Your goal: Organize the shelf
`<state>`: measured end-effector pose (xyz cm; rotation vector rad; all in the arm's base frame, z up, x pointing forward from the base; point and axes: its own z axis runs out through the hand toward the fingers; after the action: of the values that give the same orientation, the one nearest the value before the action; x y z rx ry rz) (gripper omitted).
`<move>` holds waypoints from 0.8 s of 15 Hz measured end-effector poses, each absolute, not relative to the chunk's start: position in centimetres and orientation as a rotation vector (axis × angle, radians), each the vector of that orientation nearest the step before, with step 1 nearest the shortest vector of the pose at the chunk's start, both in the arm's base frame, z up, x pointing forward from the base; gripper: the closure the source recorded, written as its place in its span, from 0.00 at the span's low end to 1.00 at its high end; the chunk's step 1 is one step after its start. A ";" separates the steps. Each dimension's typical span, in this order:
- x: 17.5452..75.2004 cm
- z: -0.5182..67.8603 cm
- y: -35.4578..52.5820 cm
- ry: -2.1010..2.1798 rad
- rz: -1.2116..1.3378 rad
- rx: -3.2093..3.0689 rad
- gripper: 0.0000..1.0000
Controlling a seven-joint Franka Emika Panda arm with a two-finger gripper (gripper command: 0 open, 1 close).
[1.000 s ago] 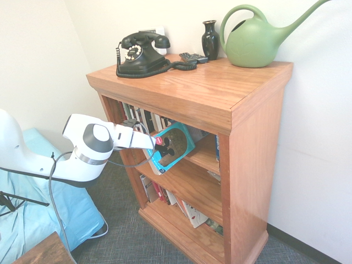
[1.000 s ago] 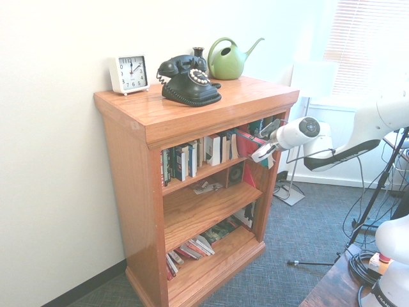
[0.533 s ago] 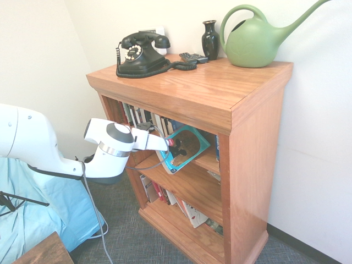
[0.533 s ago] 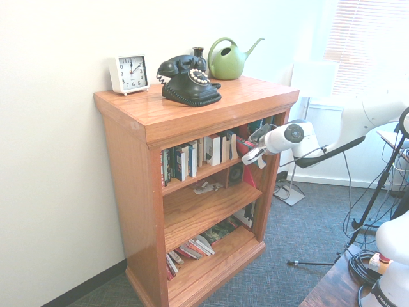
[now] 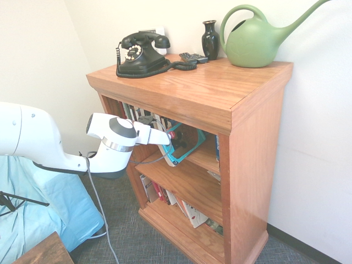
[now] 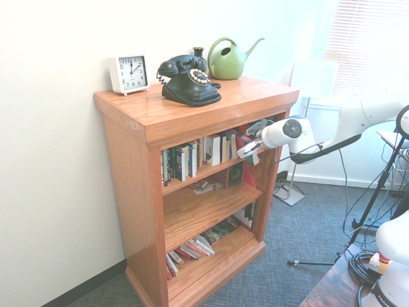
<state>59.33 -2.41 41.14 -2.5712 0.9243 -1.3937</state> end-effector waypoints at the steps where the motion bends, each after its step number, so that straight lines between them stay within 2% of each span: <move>1: 59.4 41.3 -2.4 0.934 -1.391 -2.562 1.00; 6: 60.2 43.1 -1.9 0.948 -1.390 -2.519 1.00; 7: 60.3 43.3 -1.8 0.949 -1.388 -2.515 0.00; 12: 60.7 42.6 -1.4 0.960 -1.375 -2.533 0.00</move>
<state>60.69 -1.41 42.60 -2.5329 0.9599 -1.3749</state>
